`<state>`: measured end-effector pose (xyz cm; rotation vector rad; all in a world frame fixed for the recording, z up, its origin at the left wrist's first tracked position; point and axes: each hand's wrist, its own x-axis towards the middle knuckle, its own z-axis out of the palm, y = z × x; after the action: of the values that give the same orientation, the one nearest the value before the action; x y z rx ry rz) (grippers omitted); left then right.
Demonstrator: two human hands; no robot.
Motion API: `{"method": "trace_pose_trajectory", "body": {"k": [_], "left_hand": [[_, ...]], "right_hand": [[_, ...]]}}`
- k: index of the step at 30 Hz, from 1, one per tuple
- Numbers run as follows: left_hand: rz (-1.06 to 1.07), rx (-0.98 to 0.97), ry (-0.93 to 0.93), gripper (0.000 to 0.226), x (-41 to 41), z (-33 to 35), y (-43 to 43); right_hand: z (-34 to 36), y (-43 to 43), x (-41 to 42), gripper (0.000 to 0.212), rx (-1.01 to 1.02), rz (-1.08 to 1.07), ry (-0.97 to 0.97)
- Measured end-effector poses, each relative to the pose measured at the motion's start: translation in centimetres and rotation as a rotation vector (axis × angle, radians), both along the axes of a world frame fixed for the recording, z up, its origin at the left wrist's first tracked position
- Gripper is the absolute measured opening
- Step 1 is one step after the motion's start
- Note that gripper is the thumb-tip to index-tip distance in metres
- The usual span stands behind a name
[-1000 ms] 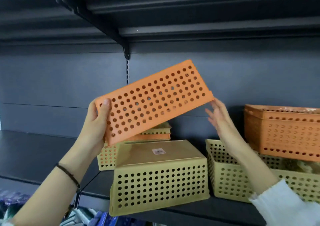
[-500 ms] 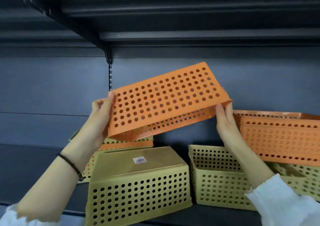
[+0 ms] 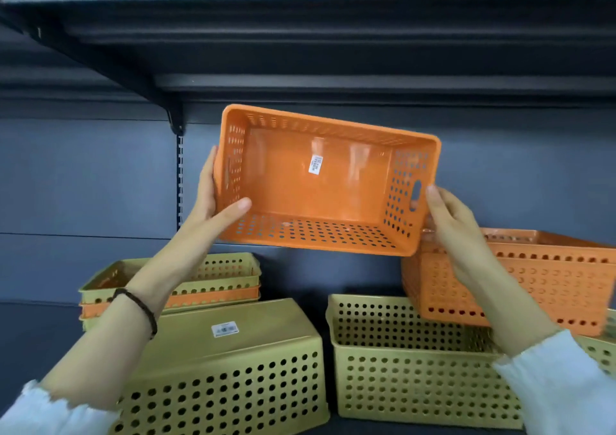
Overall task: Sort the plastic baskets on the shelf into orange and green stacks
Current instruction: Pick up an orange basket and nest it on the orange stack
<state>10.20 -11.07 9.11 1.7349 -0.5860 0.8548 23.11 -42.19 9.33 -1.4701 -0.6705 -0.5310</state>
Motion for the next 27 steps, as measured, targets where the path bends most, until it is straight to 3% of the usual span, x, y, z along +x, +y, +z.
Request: {"method": "trace_pose_trajectory", "body": {"k": [3,7,16,22,27], "left_hand": [[-0.053,-0.177,0.036,0.101,0.9,1.0,-0.9],[-0.095,-0.254,0.050,0.122,1.7,2.3,-3.2],[-0.012,-0.308,-0.017,0.078,7.0,3.4,-11.2],[-0.075,-0.311,-0.007,0.089,11.5,3.8,-17.9],[-0.116,-0.338,0.077,0.074,15.4,2.9,-22.8]], "right_hand": [[0.0,-1.5,0.2,0.080,0.034,0.048,-0.136],[1.4,-3.2,-0.1,0.067,-0.057,0.017,-0.228],[1.8,-9.3,1.9,0.054,-0.049,-0.053,-0.146],[1.3,-16.2,4.6,0.066,-0.048,-0.147,-0.104],[0.9,-21.3,6.5,0.060,-0.140,-0.338,-0.092]]}}
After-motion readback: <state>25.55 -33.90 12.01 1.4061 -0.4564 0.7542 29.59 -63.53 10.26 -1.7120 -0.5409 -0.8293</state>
